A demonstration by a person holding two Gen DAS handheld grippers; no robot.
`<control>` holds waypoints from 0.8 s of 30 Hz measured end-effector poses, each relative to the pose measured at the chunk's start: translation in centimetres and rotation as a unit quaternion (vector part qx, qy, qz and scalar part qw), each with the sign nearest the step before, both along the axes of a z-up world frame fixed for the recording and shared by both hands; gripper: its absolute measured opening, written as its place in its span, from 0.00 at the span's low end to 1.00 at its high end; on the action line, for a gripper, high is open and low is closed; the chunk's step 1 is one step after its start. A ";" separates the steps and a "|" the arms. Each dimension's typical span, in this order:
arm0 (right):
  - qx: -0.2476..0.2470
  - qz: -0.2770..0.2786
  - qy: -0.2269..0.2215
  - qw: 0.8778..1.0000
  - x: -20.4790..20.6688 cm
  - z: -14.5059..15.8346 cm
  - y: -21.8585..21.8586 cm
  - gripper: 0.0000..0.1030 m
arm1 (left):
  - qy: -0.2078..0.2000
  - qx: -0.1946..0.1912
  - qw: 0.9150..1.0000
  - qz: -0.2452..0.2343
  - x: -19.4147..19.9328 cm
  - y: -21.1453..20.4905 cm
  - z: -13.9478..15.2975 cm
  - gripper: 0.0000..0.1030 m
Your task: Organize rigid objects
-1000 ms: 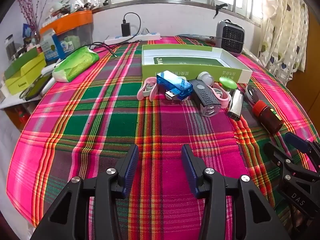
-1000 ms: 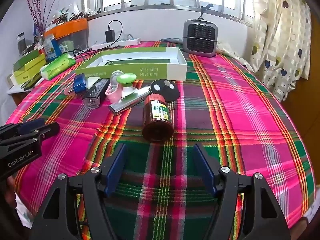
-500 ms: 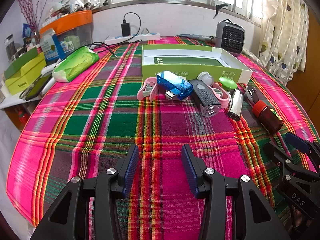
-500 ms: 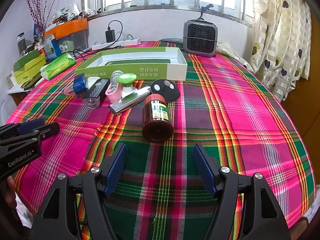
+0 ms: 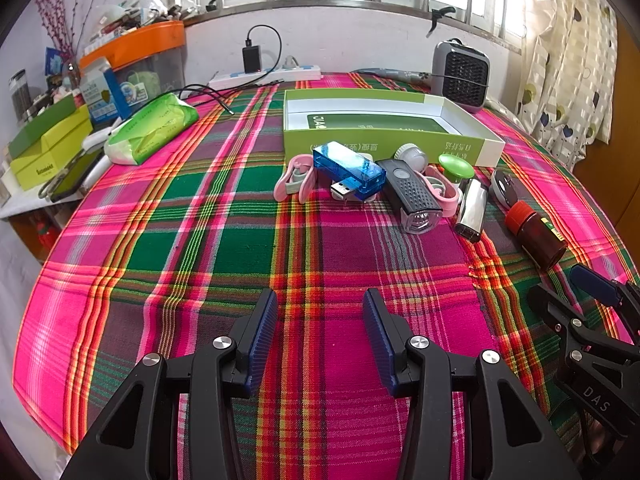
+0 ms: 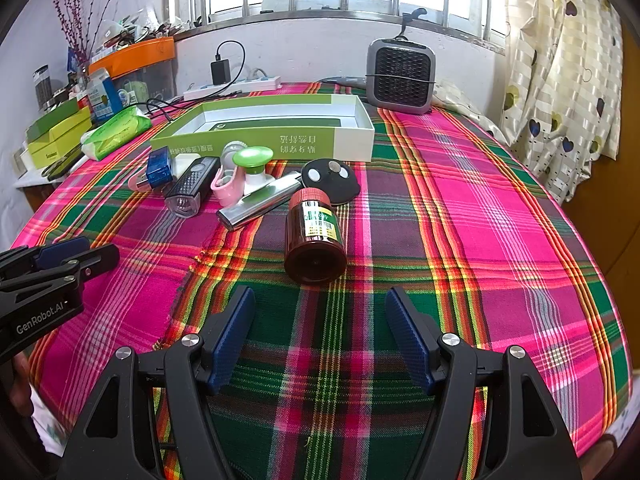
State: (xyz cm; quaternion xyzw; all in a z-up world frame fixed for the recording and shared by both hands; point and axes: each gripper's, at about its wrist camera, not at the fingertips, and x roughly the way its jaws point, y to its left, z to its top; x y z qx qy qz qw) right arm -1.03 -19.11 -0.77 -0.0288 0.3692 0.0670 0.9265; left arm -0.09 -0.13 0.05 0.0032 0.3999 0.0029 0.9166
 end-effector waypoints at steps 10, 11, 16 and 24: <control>-0.001 0.014 0.012 1.000 1.0 0.5 0.0 0.66 | 0.002 -0.010 1.000 -0.023 0.6 0.5 0.5 0.42; 0.000 0.015 0.015 1.000 1.1 0.5 0.0 0.66 | 0.002 -0.015 1.000 -0.024 0.6 0.7 0.5 0.42; -0.001 0.028 0.026 0.999 1.8 0.5 0.2 0.66 | 0.007 -0.031 0.999 -0.037 0.9 1.5 0.5 0.42; -0.001 0.037 0.048 0.998 4.0 0.6 0.5 0.66 | 0.017 -0.065 0.997 -0.043 2.5 3.0 0.6 0.42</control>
